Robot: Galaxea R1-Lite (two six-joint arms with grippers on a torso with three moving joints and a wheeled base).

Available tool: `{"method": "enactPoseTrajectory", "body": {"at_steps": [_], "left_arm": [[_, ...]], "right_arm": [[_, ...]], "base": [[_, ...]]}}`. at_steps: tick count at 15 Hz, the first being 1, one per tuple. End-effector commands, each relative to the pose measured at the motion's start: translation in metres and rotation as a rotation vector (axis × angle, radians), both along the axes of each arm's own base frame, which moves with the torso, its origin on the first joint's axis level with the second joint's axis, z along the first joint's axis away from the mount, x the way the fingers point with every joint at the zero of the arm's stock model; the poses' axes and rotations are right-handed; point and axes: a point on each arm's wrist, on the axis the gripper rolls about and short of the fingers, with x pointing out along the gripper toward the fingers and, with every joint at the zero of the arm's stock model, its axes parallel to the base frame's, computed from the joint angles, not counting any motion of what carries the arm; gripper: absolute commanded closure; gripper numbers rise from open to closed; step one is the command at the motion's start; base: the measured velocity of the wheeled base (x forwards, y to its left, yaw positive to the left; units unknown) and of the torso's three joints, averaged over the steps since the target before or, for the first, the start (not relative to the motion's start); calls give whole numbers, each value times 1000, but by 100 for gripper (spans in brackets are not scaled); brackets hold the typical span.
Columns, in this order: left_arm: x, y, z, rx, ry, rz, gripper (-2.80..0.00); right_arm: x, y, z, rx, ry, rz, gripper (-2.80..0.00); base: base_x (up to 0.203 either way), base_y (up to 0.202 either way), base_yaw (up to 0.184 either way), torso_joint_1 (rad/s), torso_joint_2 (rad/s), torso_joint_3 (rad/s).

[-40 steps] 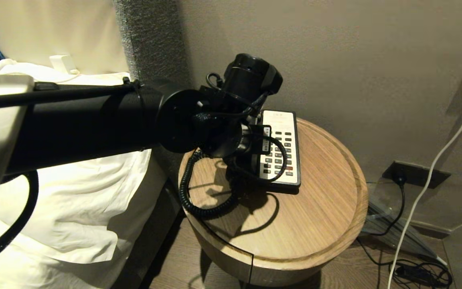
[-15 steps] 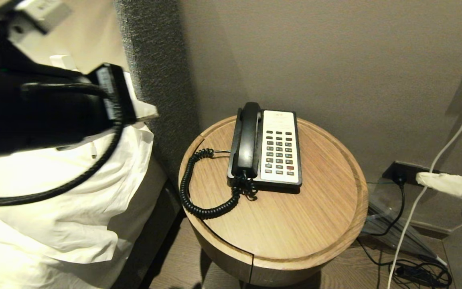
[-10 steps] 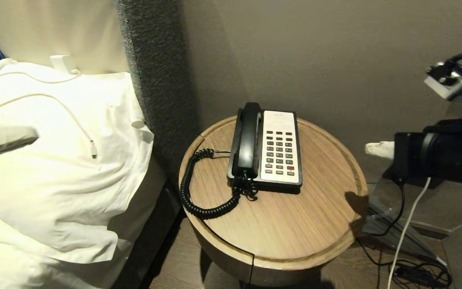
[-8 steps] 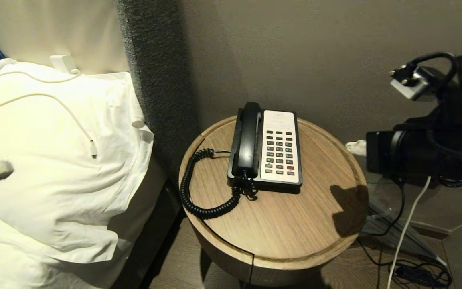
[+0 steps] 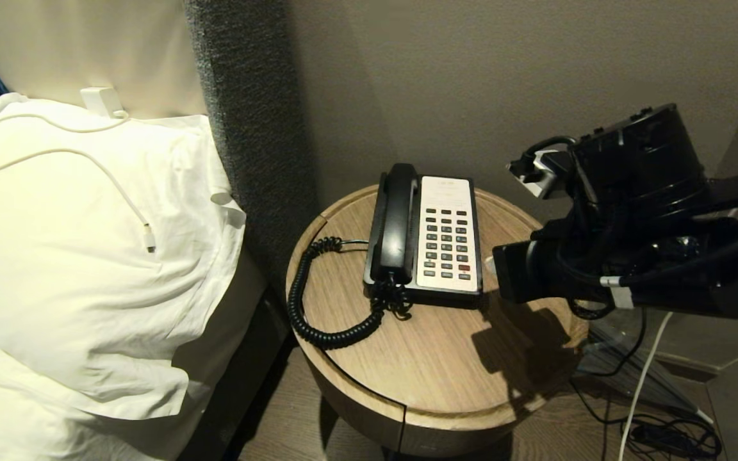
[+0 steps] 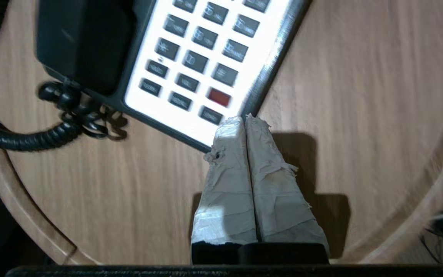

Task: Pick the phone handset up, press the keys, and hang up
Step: End the call using the dial pad

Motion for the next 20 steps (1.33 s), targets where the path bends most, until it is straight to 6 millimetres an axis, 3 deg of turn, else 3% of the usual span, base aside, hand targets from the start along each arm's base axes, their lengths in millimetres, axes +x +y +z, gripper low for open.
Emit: {"method": "enactPoseTrajectory", "body": {"at_steps": [1,20], "left_arm": [[-2,1,-4,-4,4,1,0],[-4,1,-5,-6,1,-4,0]], "right_arm": [[8,8,-4,-5,9,-1,0],[14,24,-14,-62,49,0,0]], "base": [[0,0,0,0,0,0],[0,0,0,0,0,0]]}}
